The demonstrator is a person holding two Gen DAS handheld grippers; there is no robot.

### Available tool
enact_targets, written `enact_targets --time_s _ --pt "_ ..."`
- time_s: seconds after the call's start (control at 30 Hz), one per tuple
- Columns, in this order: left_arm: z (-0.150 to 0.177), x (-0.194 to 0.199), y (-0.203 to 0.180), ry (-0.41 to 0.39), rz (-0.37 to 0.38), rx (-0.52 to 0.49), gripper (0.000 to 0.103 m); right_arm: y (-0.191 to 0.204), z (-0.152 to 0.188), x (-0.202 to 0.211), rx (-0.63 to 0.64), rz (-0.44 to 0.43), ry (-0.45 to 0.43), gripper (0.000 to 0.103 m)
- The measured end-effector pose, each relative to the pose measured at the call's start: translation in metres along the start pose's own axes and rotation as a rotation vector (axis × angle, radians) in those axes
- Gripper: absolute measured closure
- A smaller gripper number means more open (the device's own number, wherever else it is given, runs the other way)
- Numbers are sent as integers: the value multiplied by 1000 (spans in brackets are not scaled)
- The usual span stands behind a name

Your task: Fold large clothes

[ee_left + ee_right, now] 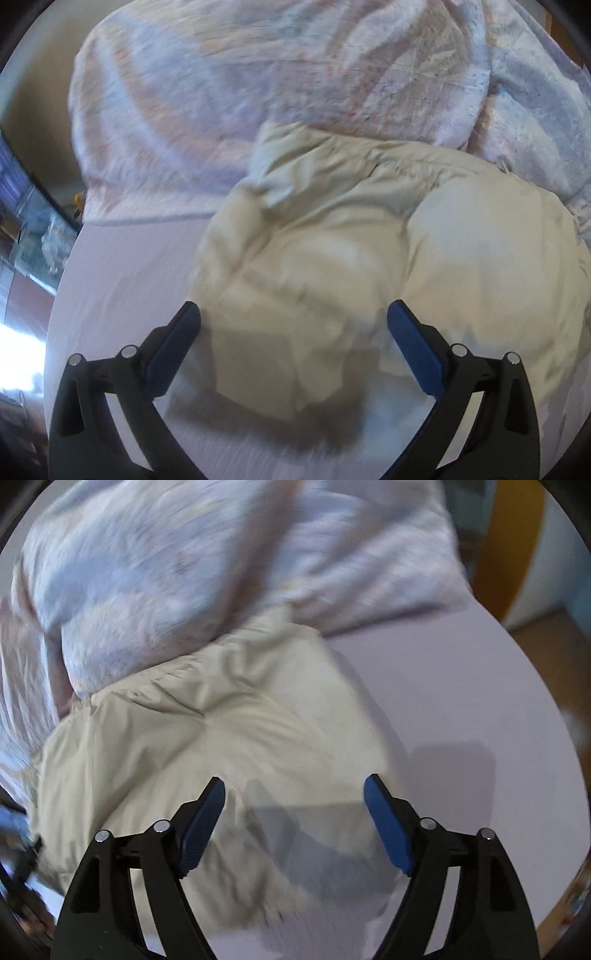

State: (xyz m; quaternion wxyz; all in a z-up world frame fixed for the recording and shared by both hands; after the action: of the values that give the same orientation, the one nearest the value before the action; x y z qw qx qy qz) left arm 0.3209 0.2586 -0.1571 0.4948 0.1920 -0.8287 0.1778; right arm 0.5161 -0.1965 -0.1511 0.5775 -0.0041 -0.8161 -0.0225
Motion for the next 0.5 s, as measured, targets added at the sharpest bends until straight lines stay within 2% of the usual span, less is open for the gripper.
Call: enact_targets --time_s 0.07,0.13,0.2,0.23,0.33,0.5 --pt "17 10 15 21 0 31 2 -30 14 -3 -76 16 52 17" --pt "30 15 27 43 24 75 2 -54 27 -12 -159 -24 120 17" --pt "42 16 39 70 65 132 2 -73 40 -25 -258 -104 201 17" --pt "47 15 43 84 77 159 3 -78 48 -33 -319 -179 248 17" --pt "53 6 43 115 95 195 4 -73 59 -44 -383 -287 294 17" --pt "51 -7 23 149 125 230 7 -53 58 -51 -352 -314 286 17"
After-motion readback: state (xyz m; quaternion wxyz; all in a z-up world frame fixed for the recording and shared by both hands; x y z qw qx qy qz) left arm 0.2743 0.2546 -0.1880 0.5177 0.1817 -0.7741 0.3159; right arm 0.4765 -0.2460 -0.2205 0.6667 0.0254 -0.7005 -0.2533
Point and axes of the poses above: each gripper's, at about its wrist camera, not at the fingertips, and x roughly against the way its jaws point, y to its left, z to its underside, the point moved 5 cm from there along -x, roughly the way its jaws point, and after that the axes turned 10 degrees about z, right-handed, at the moved point
